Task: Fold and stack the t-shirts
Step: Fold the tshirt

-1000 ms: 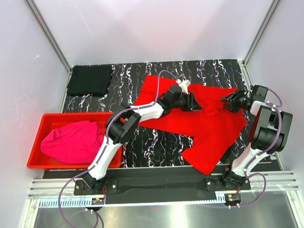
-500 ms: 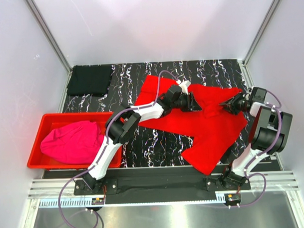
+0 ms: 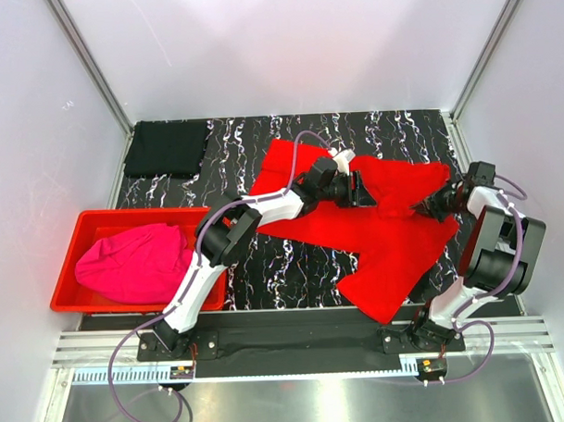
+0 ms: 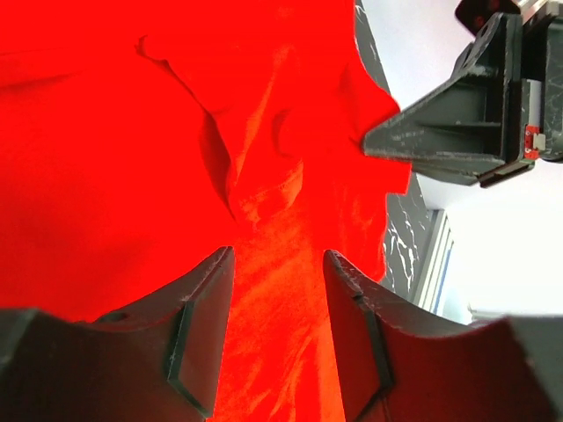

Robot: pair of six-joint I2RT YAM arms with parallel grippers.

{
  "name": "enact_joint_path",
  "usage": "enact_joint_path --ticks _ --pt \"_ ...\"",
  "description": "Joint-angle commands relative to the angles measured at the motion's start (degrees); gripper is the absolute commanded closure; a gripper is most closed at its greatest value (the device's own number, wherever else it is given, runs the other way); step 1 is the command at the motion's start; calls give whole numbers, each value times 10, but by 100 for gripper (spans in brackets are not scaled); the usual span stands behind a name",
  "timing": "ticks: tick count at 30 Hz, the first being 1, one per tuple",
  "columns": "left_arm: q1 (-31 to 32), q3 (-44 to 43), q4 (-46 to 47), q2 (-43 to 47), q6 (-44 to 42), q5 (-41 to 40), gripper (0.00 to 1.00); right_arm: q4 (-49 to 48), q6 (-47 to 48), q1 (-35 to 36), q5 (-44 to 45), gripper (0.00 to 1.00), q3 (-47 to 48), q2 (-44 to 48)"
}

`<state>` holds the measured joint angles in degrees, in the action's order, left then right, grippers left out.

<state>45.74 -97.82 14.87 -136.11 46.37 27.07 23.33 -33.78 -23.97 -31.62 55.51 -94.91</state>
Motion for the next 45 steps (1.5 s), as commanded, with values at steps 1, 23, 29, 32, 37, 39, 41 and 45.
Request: enact_joint_path --ticks 1,23,29,32,37,39,41,45 --pt "1 -11 45 16 -6 32 49 107 -7 -2 34 96 31 34" --pt "28 -33 -5 -3 -13 6 56 201 98 -2 313 46 81 21" --pt "32 -51 -20 -22 -8 -6 59 157 82 -2 264 41 148 25" --pt "35 -64 -30 -31 -3 -18 61 142 69 -2 229 41 173 13" --pt "37 -109 -68 -60 20 -40 66 128 64 -2 212 41 180 19" --pt "37 -123 -86 -64 30 -58 66 128 65 -2 211 41 179 25" --pt "37 -128 -107 -66 39 -74 64 127 68 -2 207 41 180 29" --pt "39 -118 -123 -65 77 -91 58 122 70 -2 206 41 180 34"
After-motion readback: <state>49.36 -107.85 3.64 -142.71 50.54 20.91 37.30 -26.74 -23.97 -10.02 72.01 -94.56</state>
